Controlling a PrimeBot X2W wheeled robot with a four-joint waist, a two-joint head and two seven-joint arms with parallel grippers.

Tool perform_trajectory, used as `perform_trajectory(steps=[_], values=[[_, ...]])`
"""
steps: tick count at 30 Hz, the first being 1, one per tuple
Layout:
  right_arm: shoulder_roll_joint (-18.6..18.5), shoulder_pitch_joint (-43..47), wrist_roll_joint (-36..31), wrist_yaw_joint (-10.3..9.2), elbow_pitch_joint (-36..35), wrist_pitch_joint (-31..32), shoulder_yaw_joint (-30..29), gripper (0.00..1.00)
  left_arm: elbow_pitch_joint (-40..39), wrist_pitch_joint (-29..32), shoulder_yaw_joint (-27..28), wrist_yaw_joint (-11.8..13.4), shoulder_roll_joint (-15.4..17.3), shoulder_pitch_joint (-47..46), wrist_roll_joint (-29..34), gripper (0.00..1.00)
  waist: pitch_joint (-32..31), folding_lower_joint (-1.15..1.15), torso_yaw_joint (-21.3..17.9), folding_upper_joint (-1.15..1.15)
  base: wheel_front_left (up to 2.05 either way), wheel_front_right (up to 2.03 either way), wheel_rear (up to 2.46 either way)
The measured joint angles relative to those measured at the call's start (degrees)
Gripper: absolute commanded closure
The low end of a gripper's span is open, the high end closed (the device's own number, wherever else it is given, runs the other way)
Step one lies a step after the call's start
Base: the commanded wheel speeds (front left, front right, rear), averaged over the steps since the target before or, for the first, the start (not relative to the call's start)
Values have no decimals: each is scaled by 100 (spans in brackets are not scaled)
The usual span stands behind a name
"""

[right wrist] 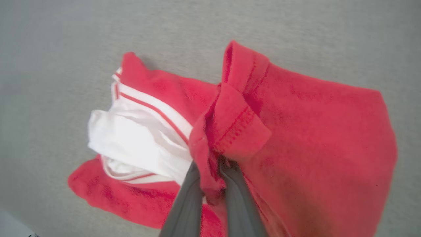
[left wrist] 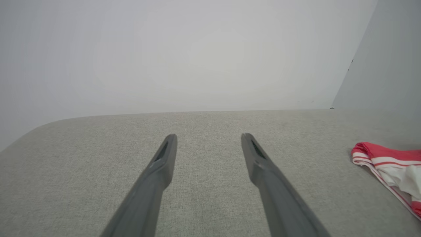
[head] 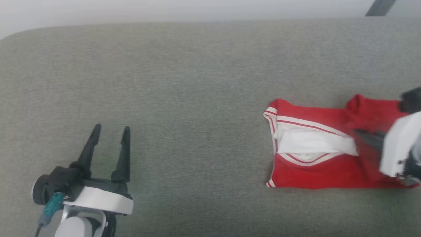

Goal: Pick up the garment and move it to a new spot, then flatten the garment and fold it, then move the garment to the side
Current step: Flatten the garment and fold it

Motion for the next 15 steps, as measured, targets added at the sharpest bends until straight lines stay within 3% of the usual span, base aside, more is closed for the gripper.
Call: perform_trajectory(steps=[5, 15], values=[[261, 3, -108, -1, -783, 433, 481, 100, -68, -1, -147, 0, -54, 8, -48, 0, -70, 0, 244, 0, 0, 0, 0], [717, -403, -375, -1, -598, 621, 1093, 100, -96, -1, -326, -3, -144, 4, -142, 0, -58, 0, 670, 0, 0, 0, 0]])
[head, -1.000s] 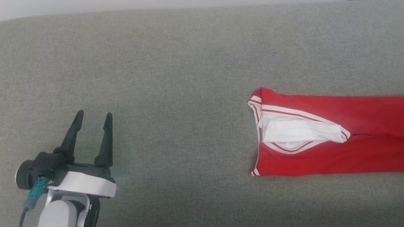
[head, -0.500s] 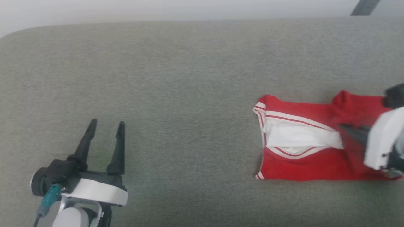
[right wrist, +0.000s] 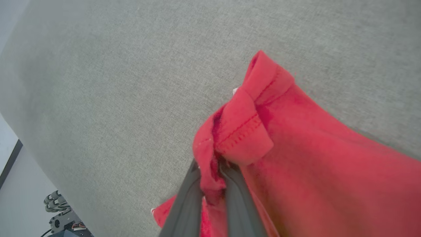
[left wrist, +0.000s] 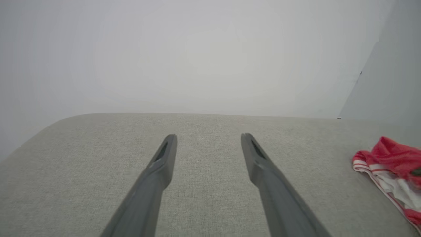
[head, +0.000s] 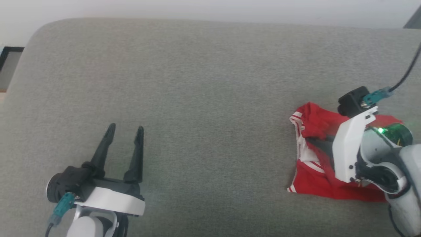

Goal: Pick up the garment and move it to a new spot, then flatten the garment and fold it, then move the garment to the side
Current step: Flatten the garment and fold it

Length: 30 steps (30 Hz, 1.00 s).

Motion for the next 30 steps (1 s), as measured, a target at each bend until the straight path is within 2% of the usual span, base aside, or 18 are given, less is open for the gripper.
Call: perform_trajectory(steps=[8, 9, 11, 12, 13, 17, 21, 30], values=[[38, -73, -126, 0, 560, -254, 322, 100, 57, 0, -103, -1, -43, -34, 18, 0, 21, 0, 151, 0, 0, 0, 0], [41, -73, -124, 0, 593, -302, 333, 96, 67, 0, -103, -1, -42, -34, 16, 0, 16, 0, 145, 0, 0, 0, 0], [47, -71, -69, 1, 633, -380, 342, 56, 97, 0, -93, -1, -30, -32, 7, 0, -7, 0, 118, 0, 0, 0, 0], [57, -66, -34, 0, 635, -452, 331, 56, 109, 0, -89, -1, -21, -32, 4, 0, -26, 0, 101, 0, 0, 0, 0], [66, -61, -4, 1, 633, -512, 309, 0, 118, 0, -78, -1, -16, -27, -1, 0, -45, 0, 79, 0, 0, 0, 0], [42, 21, 167, 1, 526, -736, 233, 0, 149, 0, -29, -1, 59, 11, -23, 0, -135, 0, -54, 0, 0, 0, 0], [-51, 40, 253, 0, 531, -1278, 127, 0, 258, 0, -30, -1, 133, 96, -96, 0, -243, 0, -232, 0, 0, 0, 0], [-178, 41, 247, 0, 1373, -3520, 337, 0, 561, 0, -23, -1, 219, 98, -359, 0, -493, 0, -619, 0, 0, 0, 0]])
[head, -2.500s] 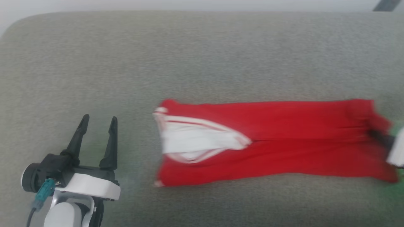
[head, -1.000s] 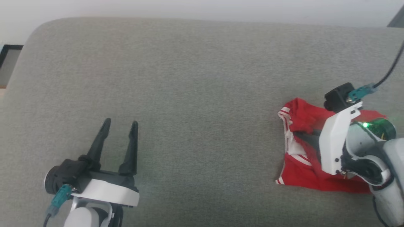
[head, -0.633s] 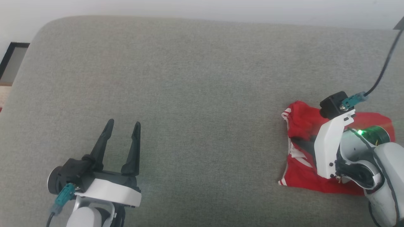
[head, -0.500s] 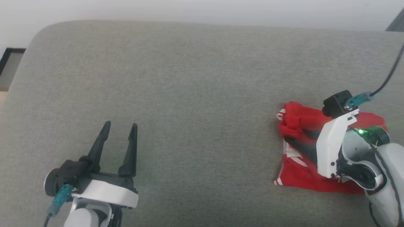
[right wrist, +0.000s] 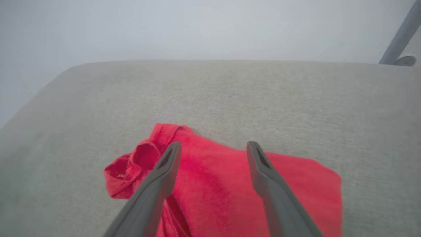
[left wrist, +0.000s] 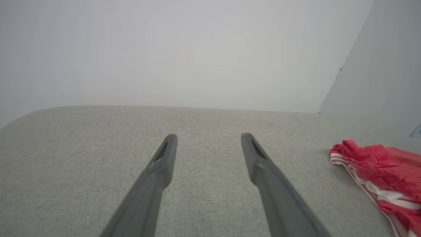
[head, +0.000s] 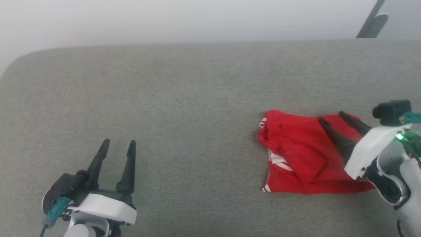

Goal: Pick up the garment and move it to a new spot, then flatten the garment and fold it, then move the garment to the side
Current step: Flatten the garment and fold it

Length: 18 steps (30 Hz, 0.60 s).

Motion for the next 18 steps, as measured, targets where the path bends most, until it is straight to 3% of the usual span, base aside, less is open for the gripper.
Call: perform_trajectory(steps=[9, 18], values=[[33, 68, -278, 1, 933, -1992, 350, 0, 78, 0, 166, 0, 63, 258, -44, 0, -330, 0, -228, 0, 0, 0, 0], [193, 525, -820, 1, 1103, -2379, 29, 0, -105, 0, 466, 0, -48, 912, -24, 0, -719, 0, -420, 0, 0, 0, 0]])
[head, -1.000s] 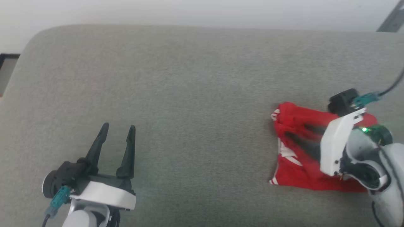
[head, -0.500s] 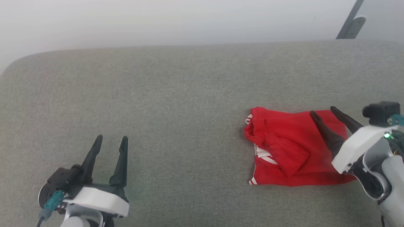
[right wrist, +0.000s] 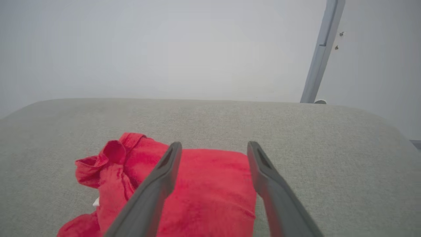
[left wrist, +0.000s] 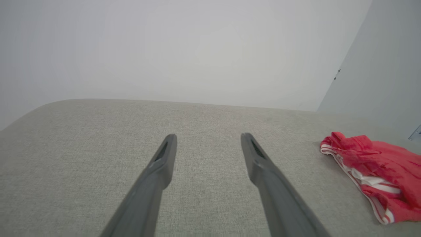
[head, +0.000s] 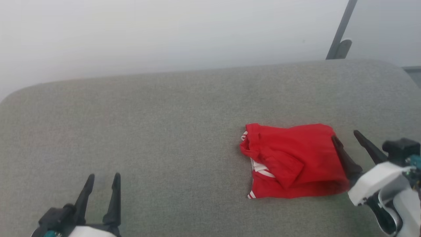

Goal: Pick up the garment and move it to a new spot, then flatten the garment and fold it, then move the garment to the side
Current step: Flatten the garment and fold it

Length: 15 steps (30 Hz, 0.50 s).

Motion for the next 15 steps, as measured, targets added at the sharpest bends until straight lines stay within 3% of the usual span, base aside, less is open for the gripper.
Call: perform_trajectory(steps=[15], values=[[242, 1458, -633, -1, -1455, -26, -1367, 0, -844, 0, 554, 0, -309, 1044, 140, 0, -201, 0, -92, 0, 0, 0, 0]])
